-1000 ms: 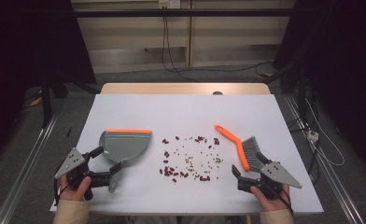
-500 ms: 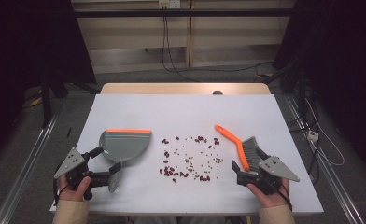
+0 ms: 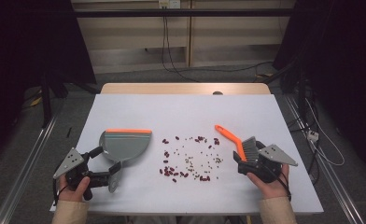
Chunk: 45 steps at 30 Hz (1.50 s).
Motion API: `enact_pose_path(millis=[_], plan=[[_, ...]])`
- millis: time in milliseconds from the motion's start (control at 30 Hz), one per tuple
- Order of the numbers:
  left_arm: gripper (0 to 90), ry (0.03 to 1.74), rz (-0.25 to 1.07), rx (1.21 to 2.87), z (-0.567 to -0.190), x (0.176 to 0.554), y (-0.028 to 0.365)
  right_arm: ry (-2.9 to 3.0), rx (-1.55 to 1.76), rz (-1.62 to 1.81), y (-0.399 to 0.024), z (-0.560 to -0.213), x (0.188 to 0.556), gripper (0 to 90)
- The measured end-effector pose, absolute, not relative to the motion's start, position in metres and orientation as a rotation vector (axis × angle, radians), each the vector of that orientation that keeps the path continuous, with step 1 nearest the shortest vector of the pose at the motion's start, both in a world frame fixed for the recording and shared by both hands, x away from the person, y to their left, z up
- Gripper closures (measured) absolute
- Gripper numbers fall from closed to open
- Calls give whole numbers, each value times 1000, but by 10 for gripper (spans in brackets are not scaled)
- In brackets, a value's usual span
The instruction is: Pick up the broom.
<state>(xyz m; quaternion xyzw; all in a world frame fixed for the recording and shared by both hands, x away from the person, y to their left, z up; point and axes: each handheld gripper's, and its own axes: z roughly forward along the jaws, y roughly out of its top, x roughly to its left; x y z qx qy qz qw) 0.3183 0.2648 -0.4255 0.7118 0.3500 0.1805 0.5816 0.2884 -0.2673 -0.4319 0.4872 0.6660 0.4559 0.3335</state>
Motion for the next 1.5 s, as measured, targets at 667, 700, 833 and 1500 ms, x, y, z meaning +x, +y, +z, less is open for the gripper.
enact_pose_path(millis=[667,700,833,1500], plan=[[29,818,410,1655,-426,318,264,1851,1411,1141,-272,-440,328,230],[29,820,410,1654,-426,318,264,1865,1432,1136,-274,-440,333,290],[29,820,408,1654,-426,318,264,1907,1459,1111,-277,-438,344,400],[29,830,401,1658,-428,319,265,2037,1613,937,-279,-444,385,613]])
